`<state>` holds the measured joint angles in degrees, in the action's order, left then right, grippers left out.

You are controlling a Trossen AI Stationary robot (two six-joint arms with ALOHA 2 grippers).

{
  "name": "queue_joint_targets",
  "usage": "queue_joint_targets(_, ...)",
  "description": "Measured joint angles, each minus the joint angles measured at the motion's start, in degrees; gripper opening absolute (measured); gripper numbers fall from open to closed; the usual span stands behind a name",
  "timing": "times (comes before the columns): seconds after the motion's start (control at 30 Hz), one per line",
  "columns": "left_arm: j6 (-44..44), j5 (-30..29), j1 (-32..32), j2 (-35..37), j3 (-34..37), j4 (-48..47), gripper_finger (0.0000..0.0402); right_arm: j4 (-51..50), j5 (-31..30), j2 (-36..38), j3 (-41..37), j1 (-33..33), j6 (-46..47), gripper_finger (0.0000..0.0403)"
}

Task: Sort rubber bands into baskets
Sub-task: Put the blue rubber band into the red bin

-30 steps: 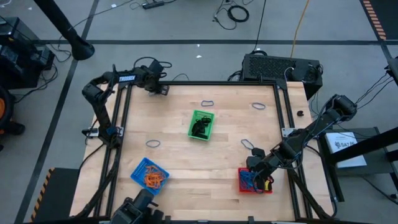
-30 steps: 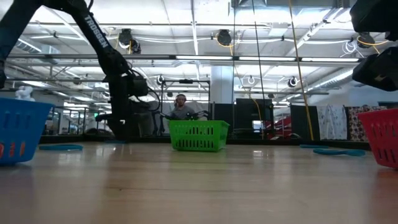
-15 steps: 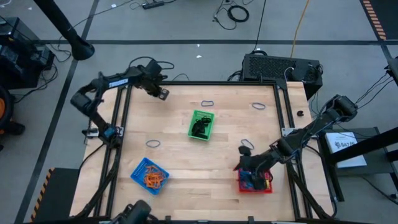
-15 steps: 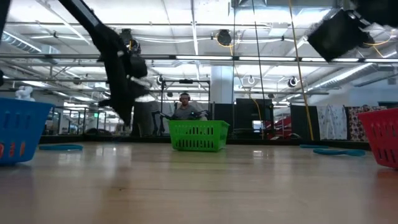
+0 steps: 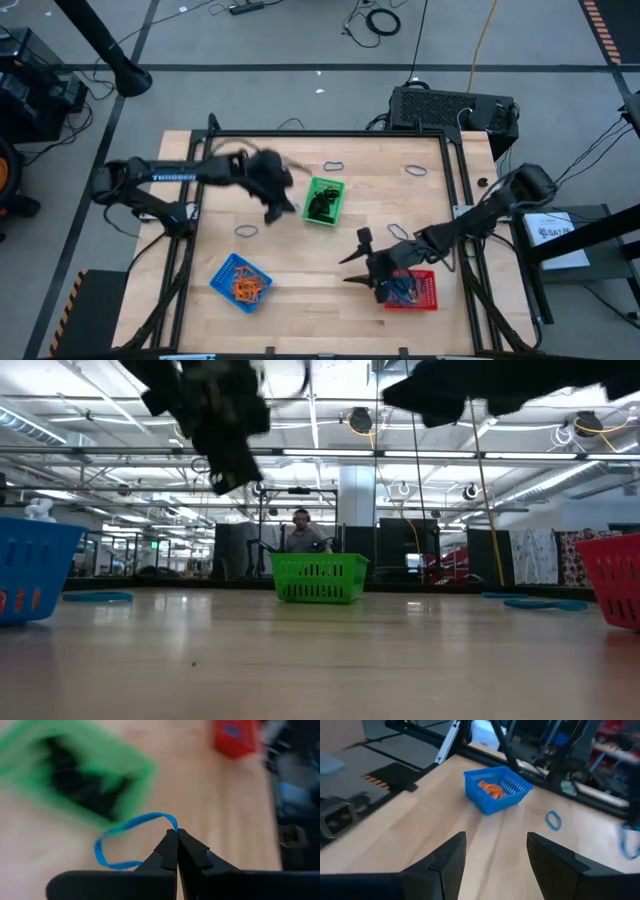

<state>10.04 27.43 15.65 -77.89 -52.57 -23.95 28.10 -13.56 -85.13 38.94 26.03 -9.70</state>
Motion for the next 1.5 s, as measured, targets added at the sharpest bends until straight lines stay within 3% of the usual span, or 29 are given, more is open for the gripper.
queue_joint_targets(0.27, 0.1, -0.2, -19.5, -2.1, 0.8, 17.5, 0.0002, 15.4, -0.1, -7.5, 0.0, -3.1, -7.9, 0.0203)
queue_joint_targets(0.5, 0.1, -4.4, -27.1, -4.2, 0.8, 28.3, 0.0002, 25.5, 0.4, -11.2, 0.0, -5.8, -8.3, 0.0203)
queue_joint_targets(0.7, -0.4, -8.3, -28.7, -6.1, 0.7, 31.1, 0.0002, 26.9, 6.4, -11.7, 0.0, -7.6, -3.4, 0.0203)
queue_joint_targets(1.03, -0.5, -8.6, -28.6, -10.0, 0.7, 38.6, 0.0002, 24.3, 10.8, -11.7, 1.7, -9.6, -2.4, 0.0203)
queue_joint_targets(1.5, -1.3, -10.9, -28.0, -10.4, 0.7, 39.0, 0.0002, 19.6, 11.0, -11.8, 1.8, -9.6, 0.5, 0.0161)
